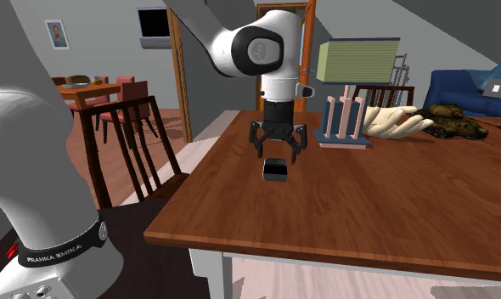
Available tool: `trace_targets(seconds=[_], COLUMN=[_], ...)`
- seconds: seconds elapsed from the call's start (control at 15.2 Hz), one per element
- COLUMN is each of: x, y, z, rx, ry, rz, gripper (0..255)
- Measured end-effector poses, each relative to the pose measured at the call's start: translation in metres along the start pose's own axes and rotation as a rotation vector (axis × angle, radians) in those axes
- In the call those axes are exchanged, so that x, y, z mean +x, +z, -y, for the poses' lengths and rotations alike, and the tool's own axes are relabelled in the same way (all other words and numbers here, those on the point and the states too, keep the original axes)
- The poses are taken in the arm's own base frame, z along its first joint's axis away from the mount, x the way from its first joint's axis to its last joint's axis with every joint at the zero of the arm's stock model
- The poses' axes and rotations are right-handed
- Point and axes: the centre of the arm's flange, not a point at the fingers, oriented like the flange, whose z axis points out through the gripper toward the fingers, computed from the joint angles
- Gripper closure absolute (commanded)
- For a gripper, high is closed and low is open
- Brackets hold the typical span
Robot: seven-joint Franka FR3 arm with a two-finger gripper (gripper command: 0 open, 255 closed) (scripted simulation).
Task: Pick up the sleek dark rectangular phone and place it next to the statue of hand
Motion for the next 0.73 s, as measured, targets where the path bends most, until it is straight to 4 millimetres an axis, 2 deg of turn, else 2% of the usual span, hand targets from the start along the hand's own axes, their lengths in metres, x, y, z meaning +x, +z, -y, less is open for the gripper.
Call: trace_targets(seconds=[0.46,0.53,0.73], x=[-0.001,-0.001,-0.001], y=[0.0081,0.0081,0.0082], z=[0.0008,0.0008,0.0008], rx=[0.0,0.0,0.0], ry=[0.0,0.0,0.0], rz=[-0.001,-0.001,-0.001], gripper=[0,255,255])
